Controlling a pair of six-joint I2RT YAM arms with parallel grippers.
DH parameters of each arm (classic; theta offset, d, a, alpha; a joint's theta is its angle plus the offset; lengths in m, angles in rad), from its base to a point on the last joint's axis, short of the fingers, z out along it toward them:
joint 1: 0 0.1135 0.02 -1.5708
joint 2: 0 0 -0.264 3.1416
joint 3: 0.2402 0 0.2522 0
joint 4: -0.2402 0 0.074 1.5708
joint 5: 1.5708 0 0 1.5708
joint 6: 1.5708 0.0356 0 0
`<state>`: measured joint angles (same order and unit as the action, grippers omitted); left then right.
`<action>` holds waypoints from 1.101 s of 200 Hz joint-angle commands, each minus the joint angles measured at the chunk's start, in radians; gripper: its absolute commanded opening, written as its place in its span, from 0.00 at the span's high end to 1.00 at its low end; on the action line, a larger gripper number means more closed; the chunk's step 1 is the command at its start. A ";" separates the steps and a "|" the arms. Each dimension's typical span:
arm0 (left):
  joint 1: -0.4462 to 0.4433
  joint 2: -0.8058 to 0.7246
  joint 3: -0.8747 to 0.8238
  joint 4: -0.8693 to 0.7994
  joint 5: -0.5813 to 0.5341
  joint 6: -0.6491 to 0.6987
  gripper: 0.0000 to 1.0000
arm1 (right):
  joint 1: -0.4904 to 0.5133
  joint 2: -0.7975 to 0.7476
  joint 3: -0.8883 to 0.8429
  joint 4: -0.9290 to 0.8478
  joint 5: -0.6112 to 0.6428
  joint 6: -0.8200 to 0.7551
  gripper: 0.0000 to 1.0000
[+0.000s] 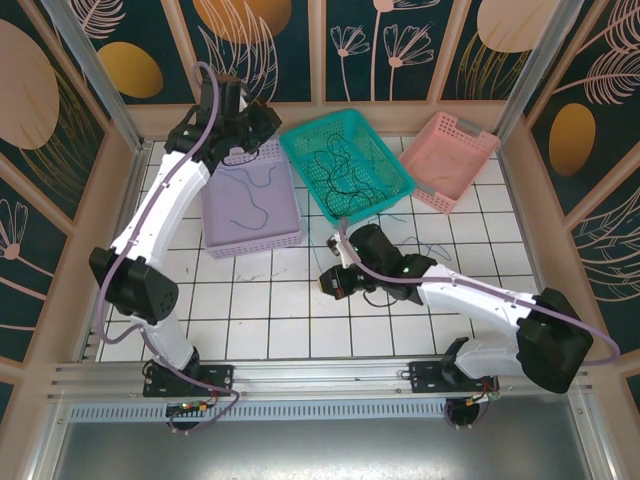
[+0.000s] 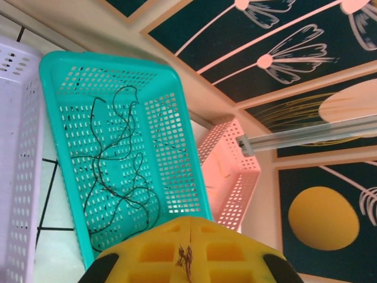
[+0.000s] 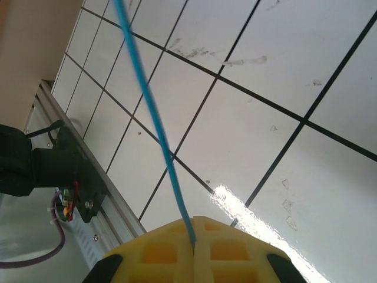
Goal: Untangle the cables
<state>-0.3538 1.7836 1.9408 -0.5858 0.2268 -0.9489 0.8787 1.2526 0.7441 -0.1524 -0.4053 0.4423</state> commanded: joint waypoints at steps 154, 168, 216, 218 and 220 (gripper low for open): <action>0.156 0.250 0.107 -0.140 -0.445 0.393 1.00 | -0.025 0.456 0.609 -0.090 -0.045 -0.039 1.00; 0.171 0.321 0.168 -0.144 -0.448 0.395 1.00 | -0.044 0.547 0.710 -0.125 -0.058 -0.041 1.00; 0.214 0.489 0.275 -0.076 -0.393 0.374 1.00 | -0.076 0.807 0.954 -0.213 -0.027 -0.004 1.00; 0.213 0.493 0.279 -0.074 -0.392 0.375 1.00 | -0.076 0.814 0.963 -0.217 -0.023 -0.003 1.00; 0.213 0.498 0.281 -0.071 -0.390 0.375 1.00 | -0.076 0.824 0.969 -0.220 -0.020 -0.001 1.00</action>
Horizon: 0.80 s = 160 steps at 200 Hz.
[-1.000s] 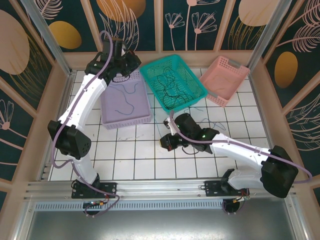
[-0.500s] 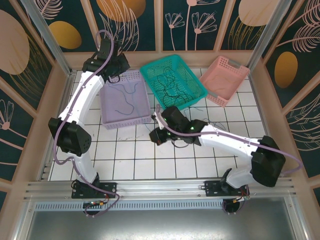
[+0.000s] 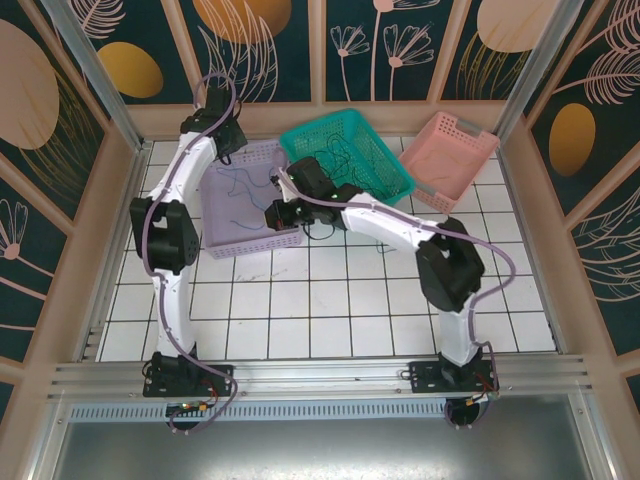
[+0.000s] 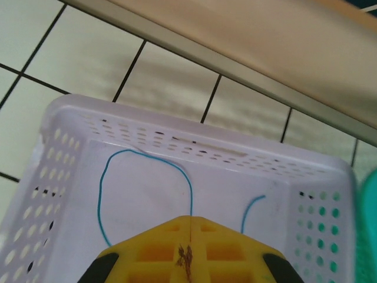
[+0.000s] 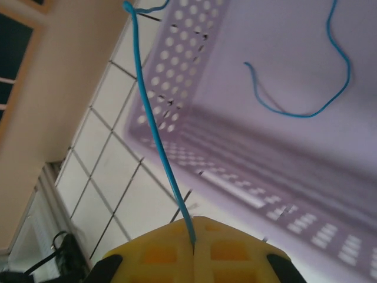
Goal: Untangle the cables
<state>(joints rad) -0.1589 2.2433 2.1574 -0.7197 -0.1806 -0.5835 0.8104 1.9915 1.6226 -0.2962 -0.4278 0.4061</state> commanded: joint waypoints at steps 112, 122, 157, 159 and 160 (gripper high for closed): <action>0.018 0.079 0.019 0.049 0.004 0.024 0.91 | -0.004 0.092 0.287 -0.201 0.112 0.028 0.52; 0.018 0.073 0.006 0.056 0.023 0.021 0.90 | -0.005 0.060 0.267 -0.192 0.128 0.034 0.52; 0.015 0.032 -0.050 0.100 0.120 0.007 0.80 | -0.033 -0.108 0.098 -0.108 0.189 0.079 0.52; 0.015 0.029 -0.053 0.102 0.126 0.006 0.79 | -0.036 -0.119 0.085 -0.103 0.193 0.082 0.52; 0.015 0.027 -0.055 0.103 0.129 0.005 0.79 | -0.037 -0.126 0.080 -0.101 0.195 0.083 0.52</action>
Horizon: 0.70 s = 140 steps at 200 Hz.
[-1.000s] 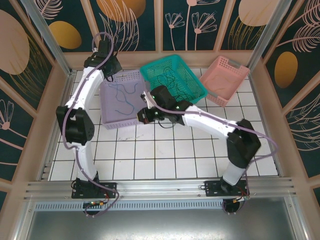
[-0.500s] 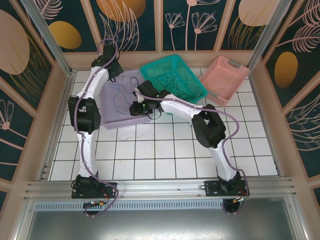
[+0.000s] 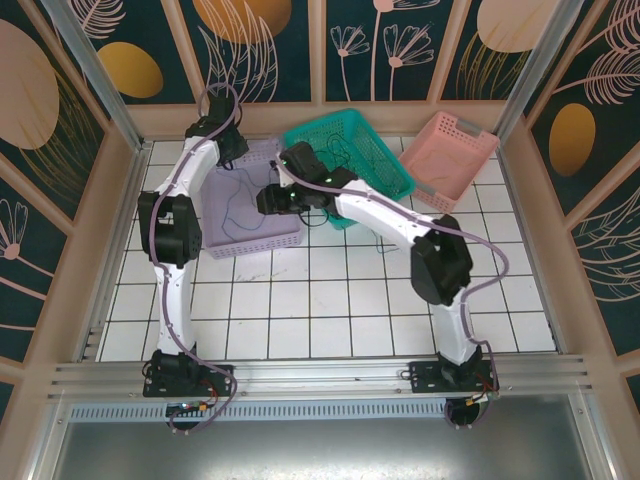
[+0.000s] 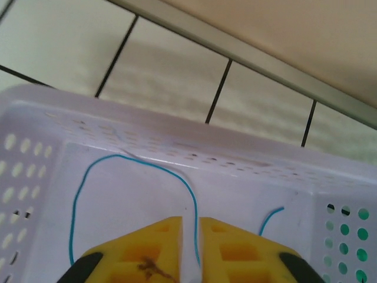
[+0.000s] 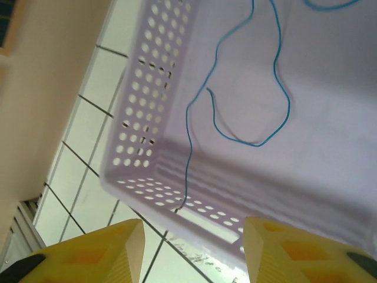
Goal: Untangle the cables
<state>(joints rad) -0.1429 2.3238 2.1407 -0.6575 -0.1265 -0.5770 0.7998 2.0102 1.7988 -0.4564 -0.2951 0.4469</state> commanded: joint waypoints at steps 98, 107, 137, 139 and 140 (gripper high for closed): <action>-0.048 -0.341 -0.268 0.058 0.098 -0.091 0.24 | -0.247 -0.707 -0.806 0.151 0.255 0.384 0.55; -0.052 -0.380 -0.305 0.059 0.067 -0.106 0.24 | -0.285 -0.740 -0.837 0.133 0.271 0.407 0.55; -0.069 -0.543 -0.458 0.114 0.049 -0.167 0.30 | -0.362 -0.831 -0.919 0.101 0.255 0.424 0.56; -0.072 -0.555 -0.468 0.120 0.051 -0.171 0.31 | -0.366 -0.839 -0.922 0.098 0.256 0.424 0.56; -0.073 -0.560 -0.473 0.122 0.053 -0.172 0.31 | -0.367 -0.842 -0.924 0.096 0.256 0.425 0.56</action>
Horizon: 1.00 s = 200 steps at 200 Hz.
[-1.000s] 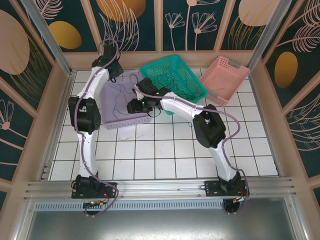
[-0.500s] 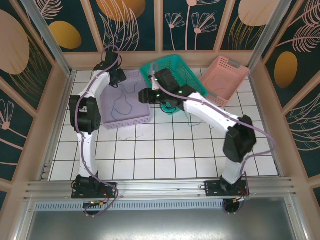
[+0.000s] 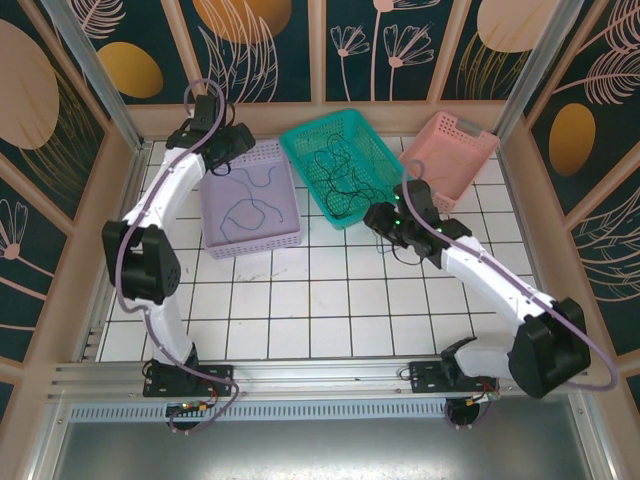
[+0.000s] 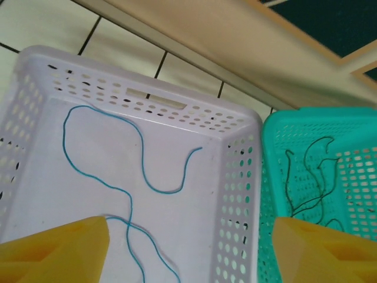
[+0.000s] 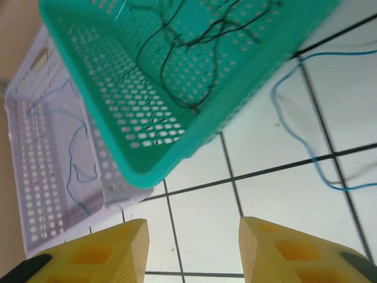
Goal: Untangle the cables
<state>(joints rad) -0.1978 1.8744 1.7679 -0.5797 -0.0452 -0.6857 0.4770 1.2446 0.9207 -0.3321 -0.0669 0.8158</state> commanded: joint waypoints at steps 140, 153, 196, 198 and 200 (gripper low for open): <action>-0.437 -0.501 -0.681 0.328 0.117 -0.247 0.50 | -0.230 0.230 -0.087 -0.001 -0.017 0.174 0.55; -0.452 -0.506 -0.686 0.325 0.108 -0.252 0.50 | -0.228 0.286 -0.063 0.022 -0.013 0.177 0.56; -0.463 -0.527 -0.695 0.304 0.093 -0.250 0.50 | -0.209 0.396 -0.002 0.054 0.018 0.181 0.56; -0.463 -0.527 -0.695 0.302 0.093 -0.251 0.50 | -0.210 0.403 0.000 0.051 0.018 0.182 0.56; -0.463 -0.529 -0.696 0.302 0.093 -0.251 0.50 | -0.210 0.408 0.000 0.049 0.017 0.187 0.56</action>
<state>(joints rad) -0.6559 1.3777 1.0866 -0.2913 0.0669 -0.9230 0.2554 1.6081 0.8803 -0.3119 -0.0727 0.9974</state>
